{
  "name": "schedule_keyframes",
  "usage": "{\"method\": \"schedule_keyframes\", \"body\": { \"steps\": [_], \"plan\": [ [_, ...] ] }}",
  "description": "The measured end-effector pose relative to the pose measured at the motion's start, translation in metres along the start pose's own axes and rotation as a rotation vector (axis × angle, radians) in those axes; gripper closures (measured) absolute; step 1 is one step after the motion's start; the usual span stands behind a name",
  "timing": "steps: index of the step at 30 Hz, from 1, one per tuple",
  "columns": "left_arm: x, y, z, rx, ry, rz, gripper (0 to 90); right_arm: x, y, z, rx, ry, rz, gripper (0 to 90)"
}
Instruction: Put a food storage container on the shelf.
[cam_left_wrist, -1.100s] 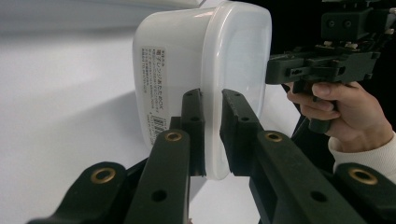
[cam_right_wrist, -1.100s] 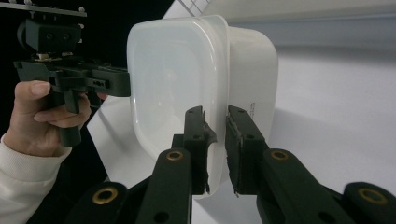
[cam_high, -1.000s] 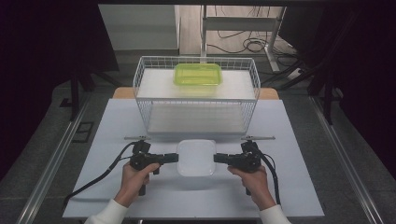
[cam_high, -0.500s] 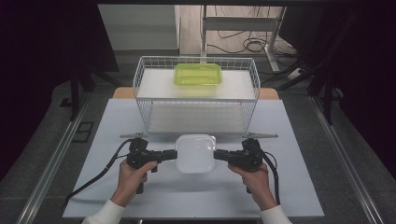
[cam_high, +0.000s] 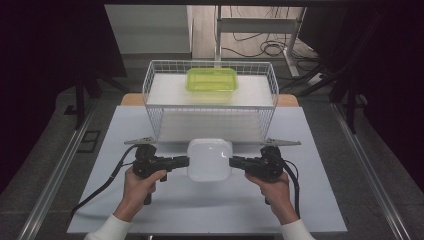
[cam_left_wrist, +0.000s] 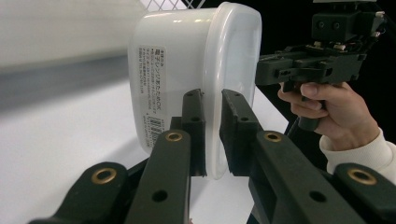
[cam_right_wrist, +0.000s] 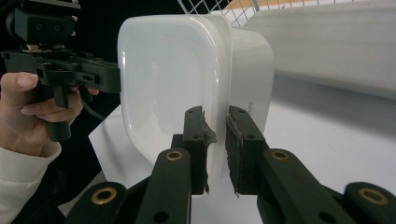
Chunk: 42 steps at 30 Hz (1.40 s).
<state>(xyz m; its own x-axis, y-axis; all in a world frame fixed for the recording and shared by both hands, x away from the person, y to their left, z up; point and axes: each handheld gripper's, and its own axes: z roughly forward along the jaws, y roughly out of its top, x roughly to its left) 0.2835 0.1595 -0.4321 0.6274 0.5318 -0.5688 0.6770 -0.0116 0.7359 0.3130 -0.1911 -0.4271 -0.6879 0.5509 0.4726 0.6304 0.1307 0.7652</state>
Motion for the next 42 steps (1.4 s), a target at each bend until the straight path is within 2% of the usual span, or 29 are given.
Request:
{"method": "schedule_keyframes", "body": {
  "steps": [5,11,19,21,22,27,28,37,38,42],
  "plan": [
    [-0.002,0.009,-0.001,-0.015,-0.010,0.003,80.3,0.003,0.008,-0.006,-0.023,0.003,-0.015,78.3],
    [-0.014,0.029,-0.005,-0.033,-0.009,0.048,80.3,0.009,0.023,-0.016,-0.052,0.001,-0.035,78.3],
    [-0.026,0.055,-0.014,-0.063,-0.012,0.085,80.3,0.022,0.051,-0.029,-0.089,-0.002,-0.082,78.4],
    [-0.027,0.058,-0.015,-0.068,-0.013,0.088,80.2,0.024,0.056,-0.031,-0.095,-0.005,-0.091,78.4],
    [-0.030,0.066,-0.018,-0.076,-0.014,0.096,80.2,0.026,0.063,-0.033,-0.103,0.001,-0.097,78.4],
    [-0.034,0.078,-0.022,-0.087,-0.018,0.106,80.2,0.030,0.077,-0.037,-0.114,0.001,-0.116,78.5],
    [-0.036,0.084,-0.024,-0.094,-0.022,0.111,80.3,0.031,0.086,-0.039,-0.114,0.005,-0.125,78.5],
    [-0.043,0.113,-0.032,-0.117,-0.020,0.143,80.3,0.039,0.118,-0.046,-0.136,0.002,-0.162,78.4],
    [-0.045,0.121,-0.034,-0.122,-0.017,0.153,80.3,0.040,0.122,-0.047,-0.140,-0.001,-0.167,78.5],
    [-0.048,0.136,-0.037,-0.135,-0.022,0.171,80.3,0.042,0.137,-0.050,-0.151,-0.001,-0.176,78.5]
  ]
}}
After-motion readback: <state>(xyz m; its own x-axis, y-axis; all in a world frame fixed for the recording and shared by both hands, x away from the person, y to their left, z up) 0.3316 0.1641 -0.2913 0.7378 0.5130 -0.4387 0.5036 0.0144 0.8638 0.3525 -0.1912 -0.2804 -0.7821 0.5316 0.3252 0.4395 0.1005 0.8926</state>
